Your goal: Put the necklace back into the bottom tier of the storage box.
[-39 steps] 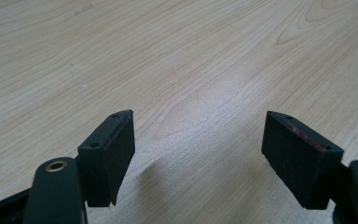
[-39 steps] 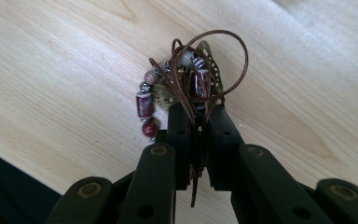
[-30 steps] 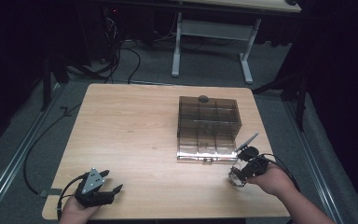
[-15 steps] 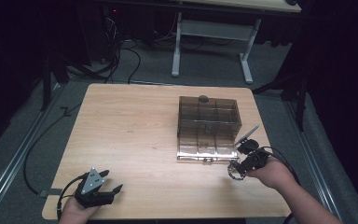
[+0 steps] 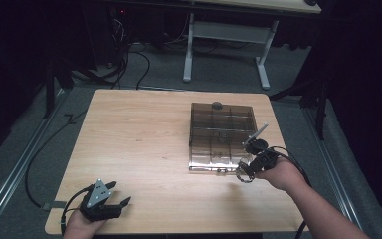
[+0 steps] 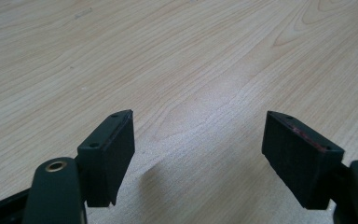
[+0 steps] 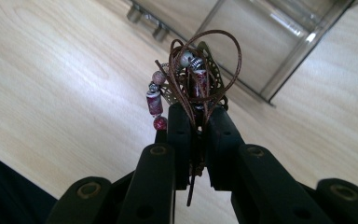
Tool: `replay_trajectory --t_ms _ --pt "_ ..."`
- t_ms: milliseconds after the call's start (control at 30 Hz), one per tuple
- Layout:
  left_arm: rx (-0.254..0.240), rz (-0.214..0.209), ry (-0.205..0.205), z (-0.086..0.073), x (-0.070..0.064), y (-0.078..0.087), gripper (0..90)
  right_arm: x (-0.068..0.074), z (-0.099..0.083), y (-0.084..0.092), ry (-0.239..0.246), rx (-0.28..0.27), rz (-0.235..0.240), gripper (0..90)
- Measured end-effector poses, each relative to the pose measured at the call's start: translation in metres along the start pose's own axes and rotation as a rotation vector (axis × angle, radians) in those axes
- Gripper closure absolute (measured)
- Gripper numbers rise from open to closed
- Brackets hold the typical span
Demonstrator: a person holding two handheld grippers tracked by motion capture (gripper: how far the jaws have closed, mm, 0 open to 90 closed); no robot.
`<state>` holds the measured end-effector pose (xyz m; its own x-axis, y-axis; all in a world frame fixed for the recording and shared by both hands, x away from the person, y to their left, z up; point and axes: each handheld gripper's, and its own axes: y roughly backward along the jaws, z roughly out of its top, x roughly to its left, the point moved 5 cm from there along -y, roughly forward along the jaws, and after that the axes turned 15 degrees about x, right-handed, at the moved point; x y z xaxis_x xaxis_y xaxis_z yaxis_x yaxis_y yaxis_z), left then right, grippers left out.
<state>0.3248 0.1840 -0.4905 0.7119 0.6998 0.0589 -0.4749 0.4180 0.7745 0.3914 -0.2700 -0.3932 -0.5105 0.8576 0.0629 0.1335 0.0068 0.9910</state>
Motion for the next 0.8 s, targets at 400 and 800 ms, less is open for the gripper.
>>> replay_trajectory --t_ms 400,800 --pt "0.002 -0.005 -0.003 0.0 0.0 0.0 25.7 0.007 0.037 0.006 0.026 -0.025 0.005 82.4" --pt "0.002 -0.006 -0.003 0.0 0.0 0.0 25.6 0.002 0.07 -0.003 0.015 -0.041 0.027 82.4"
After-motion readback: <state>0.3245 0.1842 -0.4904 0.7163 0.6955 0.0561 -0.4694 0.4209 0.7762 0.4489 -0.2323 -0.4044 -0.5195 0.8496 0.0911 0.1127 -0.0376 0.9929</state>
